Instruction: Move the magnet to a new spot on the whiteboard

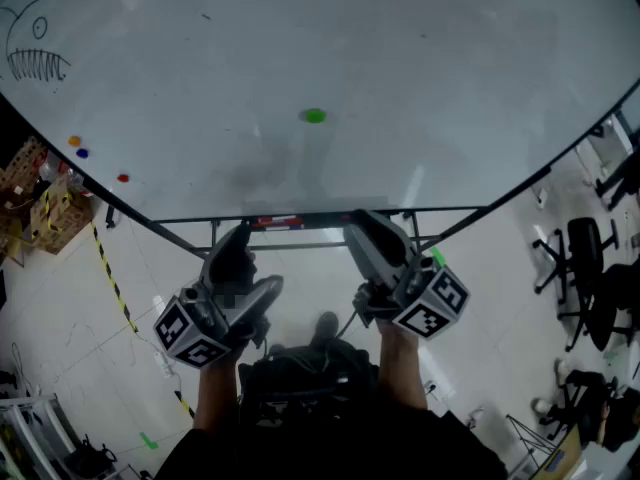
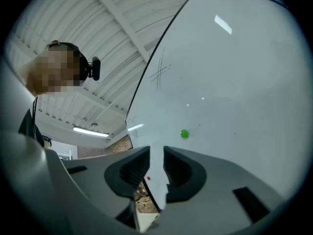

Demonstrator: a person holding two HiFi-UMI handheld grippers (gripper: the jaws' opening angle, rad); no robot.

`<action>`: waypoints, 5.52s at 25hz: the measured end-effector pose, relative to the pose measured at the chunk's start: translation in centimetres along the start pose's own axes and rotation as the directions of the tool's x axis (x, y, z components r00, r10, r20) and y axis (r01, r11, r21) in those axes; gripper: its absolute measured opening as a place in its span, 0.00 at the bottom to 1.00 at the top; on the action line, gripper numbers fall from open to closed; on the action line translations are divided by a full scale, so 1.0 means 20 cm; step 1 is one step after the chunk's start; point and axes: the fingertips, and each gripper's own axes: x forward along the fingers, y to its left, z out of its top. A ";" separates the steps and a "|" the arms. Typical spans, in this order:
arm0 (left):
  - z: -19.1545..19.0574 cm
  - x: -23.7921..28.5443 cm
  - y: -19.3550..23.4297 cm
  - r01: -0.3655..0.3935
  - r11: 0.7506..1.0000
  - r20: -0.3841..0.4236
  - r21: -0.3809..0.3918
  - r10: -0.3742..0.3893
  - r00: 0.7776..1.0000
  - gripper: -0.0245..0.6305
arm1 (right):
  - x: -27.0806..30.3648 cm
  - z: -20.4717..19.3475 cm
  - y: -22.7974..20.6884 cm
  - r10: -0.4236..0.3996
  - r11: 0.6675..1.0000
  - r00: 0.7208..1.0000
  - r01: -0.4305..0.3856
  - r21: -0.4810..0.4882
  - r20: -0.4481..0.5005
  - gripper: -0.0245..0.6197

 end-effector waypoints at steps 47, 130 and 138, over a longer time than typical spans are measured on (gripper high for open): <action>0.11 0.43 0.44 0.175 0.982 -0.195 -0.067 -0.185 0.963 0.65 | 0.65 0.14 -0.44 -0.631 0.374 0.755 0.499 -0.781 0.180 0.30; 0.07 0.38 0.39 0.139 0.986 -0.133 -0.092 -0.150 0.980 0.65 | 0.50 0.06 -0.35 -0.469 0.689 0.881 0.321 -0.650 -0.063 0.27; 0.09 0.35 0.41 0.126 0.989 -0.133 -0.075 -0.135 0.982 0.65 | 0.57 0.06 -0.39 -0.522 0.620 0.853 0.358 -0.698 -0.026 0.27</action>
